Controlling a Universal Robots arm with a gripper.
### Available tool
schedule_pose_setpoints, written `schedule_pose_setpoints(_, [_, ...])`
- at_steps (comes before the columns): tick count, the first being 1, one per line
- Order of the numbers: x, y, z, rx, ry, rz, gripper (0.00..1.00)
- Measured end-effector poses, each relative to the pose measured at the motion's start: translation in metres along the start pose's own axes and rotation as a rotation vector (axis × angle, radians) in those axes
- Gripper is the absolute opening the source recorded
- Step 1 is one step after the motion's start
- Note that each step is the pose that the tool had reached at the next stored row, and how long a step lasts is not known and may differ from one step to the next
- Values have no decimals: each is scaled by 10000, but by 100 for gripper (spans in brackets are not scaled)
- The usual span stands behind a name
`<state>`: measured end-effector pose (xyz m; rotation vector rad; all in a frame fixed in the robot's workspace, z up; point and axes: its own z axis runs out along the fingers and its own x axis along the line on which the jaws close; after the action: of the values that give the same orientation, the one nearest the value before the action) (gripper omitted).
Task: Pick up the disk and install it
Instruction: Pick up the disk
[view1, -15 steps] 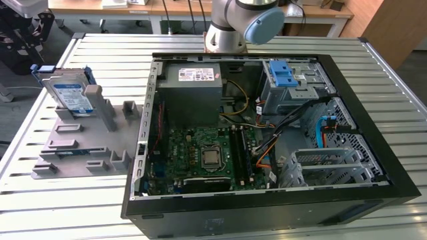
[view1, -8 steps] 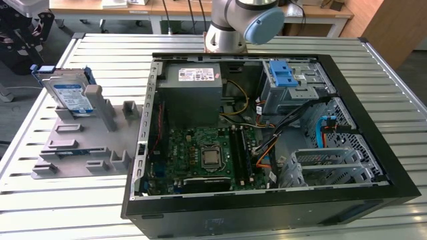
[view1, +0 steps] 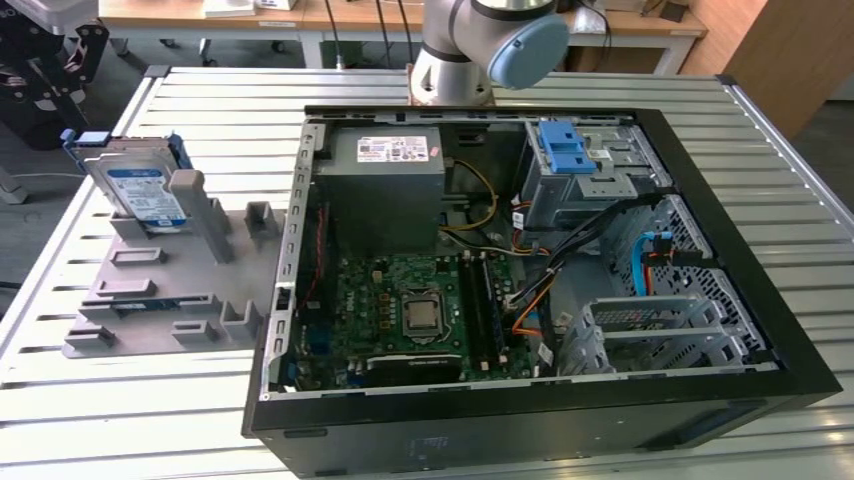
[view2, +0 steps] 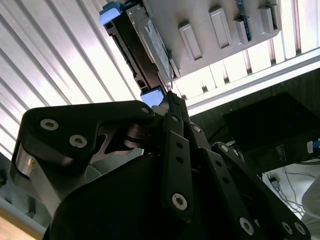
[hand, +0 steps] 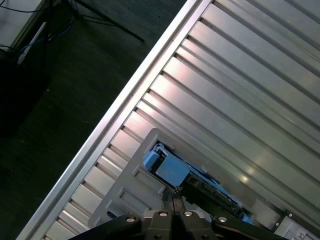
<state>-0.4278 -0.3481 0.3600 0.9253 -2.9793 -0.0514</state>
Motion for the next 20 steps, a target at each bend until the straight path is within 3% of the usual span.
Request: schedule_pose_setpoints(20, [0,0,0,9,24,-686,11])
